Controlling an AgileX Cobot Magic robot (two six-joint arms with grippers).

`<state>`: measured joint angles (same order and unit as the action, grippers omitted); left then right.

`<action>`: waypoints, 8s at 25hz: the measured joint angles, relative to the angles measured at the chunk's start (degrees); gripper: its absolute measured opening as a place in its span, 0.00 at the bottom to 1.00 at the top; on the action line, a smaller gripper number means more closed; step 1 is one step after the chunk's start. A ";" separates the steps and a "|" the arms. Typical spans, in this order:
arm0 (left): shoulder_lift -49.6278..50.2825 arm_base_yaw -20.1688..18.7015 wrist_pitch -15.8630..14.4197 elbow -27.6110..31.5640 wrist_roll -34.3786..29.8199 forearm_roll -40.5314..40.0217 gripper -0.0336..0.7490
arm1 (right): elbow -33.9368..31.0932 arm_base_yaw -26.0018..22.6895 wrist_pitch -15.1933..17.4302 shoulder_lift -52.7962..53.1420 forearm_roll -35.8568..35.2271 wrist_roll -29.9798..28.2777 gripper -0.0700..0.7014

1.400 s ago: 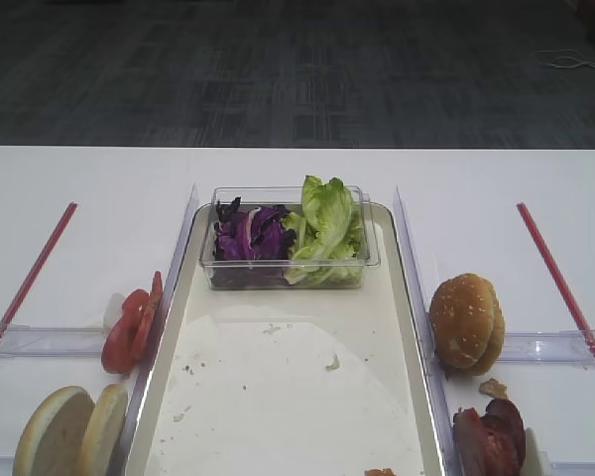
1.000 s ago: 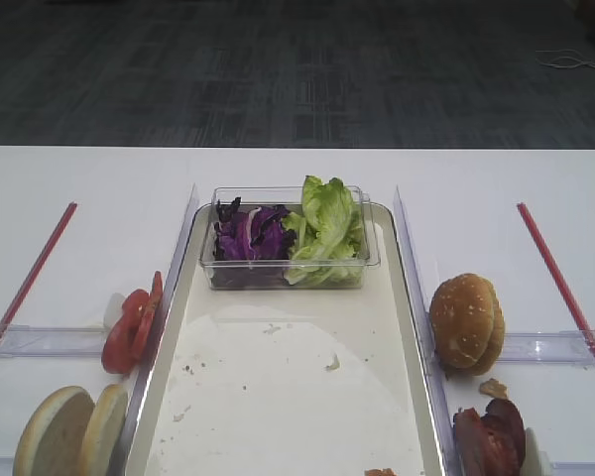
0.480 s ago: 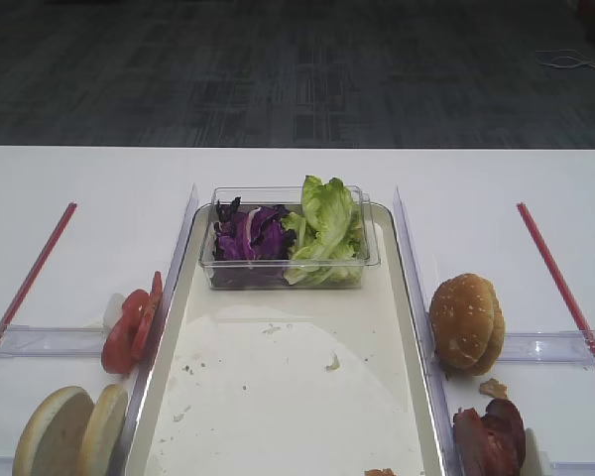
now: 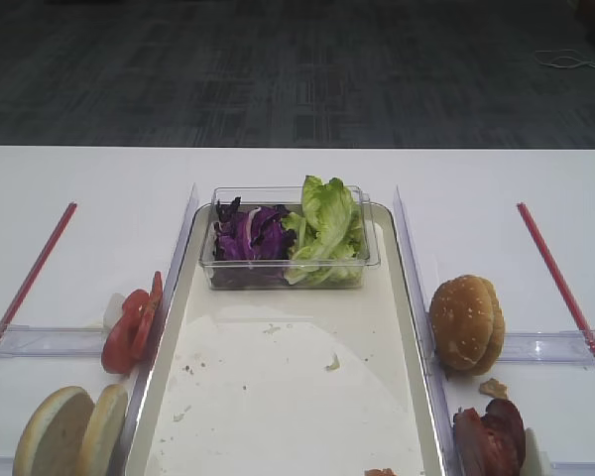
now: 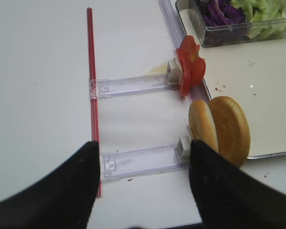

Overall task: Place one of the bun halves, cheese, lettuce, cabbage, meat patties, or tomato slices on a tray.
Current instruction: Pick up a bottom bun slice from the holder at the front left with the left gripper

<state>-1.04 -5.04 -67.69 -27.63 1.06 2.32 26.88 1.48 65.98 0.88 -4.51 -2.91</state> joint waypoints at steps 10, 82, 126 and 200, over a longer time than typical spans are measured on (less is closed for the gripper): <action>0.00 0.00 0.00 0.00 0.00 0.00 0.55 | 0.00 0.00 0.00 0.00 0.00 0.00 0.63; 13.11 0.00 -4.96 -8.08 2.09 -0.97 0.53 | 0.00 0.00 0.00 0.00 0.00 -0.25 0.63; 55.93 -0.60 -3.02 -11.28 2.02 -0.97 0.48 | 0.00 0.00 0.00 0.00 0.00 -0.25 0.63; 77.70 -31.77 14.76 -17.10 22.57 -0.44 0.45 | 0.00 0.00 0.00 0.00 0.00 -0.38 0.63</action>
<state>76.65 -36.81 -52.94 -44.74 23.62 1.89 26.88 1.48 65.98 0.88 -4.51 -3.29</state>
